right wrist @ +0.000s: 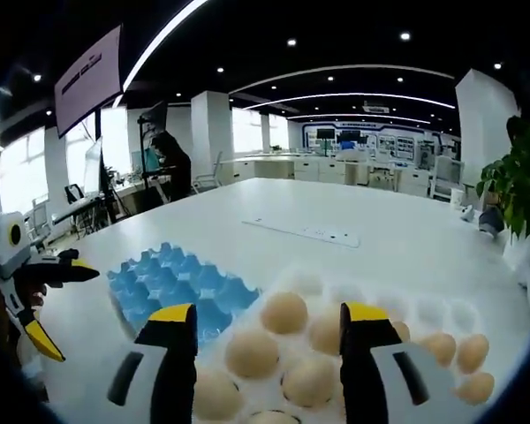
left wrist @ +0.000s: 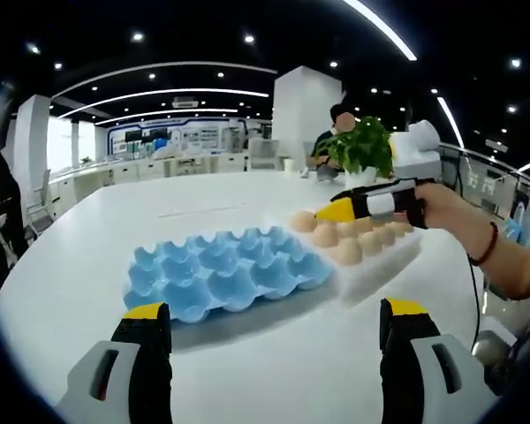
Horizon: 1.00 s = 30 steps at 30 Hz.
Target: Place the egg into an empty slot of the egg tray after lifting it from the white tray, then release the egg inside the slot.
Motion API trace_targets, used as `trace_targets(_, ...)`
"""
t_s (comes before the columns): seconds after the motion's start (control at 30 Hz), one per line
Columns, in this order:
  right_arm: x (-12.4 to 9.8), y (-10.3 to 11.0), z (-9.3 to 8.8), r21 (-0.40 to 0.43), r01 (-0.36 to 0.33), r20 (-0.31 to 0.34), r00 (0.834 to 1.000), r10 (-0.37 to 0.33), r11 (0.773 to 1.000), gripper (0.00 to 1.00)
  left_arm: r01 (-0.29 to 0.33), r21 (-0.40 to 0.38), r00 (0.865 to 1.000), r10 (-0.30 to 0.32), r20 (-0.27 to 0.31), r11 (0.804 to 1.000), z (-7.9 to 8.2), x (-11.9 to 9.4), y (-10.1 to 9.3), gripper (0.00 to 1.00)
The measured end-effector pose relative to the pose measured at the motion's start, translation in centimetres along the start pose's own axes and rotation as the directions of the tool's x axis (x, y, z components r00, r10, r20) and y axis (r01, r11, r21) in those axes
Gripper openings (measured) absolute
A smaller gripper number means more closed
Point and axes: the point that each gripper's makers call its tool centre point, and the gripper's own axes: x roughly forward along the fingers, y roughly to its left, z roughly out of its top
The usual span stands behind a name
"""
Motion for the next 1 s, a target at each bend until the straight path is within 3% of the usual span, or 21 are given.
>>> trace_targets(0.37,1.5,0.2,-0.8,-0.007,-0.010,-0.032,0.999,0.010,1.000,0.62,-0.001,0.001,1.000,0.001,0.003,1.000,0.2,-0.2,0.1,1.00)
trace_targets(0.83,3.4,0.0,-0.7,0.008,0.043,-0.094,0.995,-0.042,0.999,0.45,0.000,0.003,1.000,0.000,0.000,1.000,0.1,-0.2,0.6,1.00)
trace_targets(1.0,3.5,-0.3,-1.0,0.010,0.074,-0.127,0.989,-0.072,0.997,0.43,0.005,0.000,1.000,-0.005,0.004,1.000,0.1,-0.2,0.7,1.00)
